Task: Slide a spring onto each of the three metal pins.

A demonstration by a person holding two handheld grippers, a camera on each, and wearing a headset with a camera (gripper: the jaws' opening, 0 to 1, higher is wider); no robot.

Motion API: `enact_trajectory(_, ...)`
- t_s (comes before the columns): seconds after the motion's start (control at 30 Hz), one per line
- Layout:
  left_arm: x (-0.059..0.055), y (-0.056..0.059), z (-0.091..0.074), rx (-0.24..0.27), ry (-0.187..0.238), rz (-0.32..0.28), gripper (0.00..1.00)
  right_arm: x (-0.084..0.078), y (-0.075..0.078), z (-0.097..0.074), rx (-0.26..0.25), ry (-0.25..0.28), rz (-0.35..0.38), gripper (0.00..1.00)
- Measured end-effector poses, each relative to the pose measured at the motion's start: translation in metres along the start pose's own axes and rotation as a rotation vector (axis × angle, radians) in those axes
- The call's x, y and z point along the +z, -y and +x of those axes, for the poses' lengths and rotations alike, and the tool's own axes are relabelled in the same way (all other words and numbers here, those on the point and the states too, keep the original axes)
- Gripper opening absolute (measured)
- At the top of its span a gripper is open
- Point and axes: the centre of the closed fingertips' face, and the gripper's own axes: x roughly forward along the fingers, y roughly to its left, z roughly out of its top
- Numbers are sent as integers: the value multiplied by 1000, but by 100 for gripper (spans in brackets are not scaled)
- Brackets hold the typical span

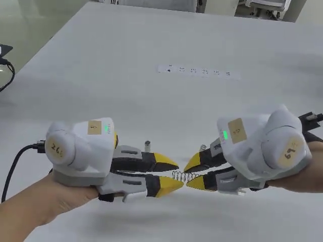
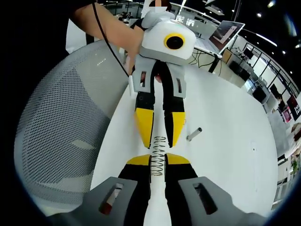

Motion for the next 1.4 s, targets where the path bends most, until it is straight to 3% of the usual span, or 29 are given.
enact_trajectory(0.67, 0, 3, 3, 4, -2, 16, 3, 3, 0, -2, 0, 16, 2, 7)
enact_trajectory(1.4, 3, 6, 4, -27, -14, 18, 1, 2, 0, -4, -7, 23, 24, 8)
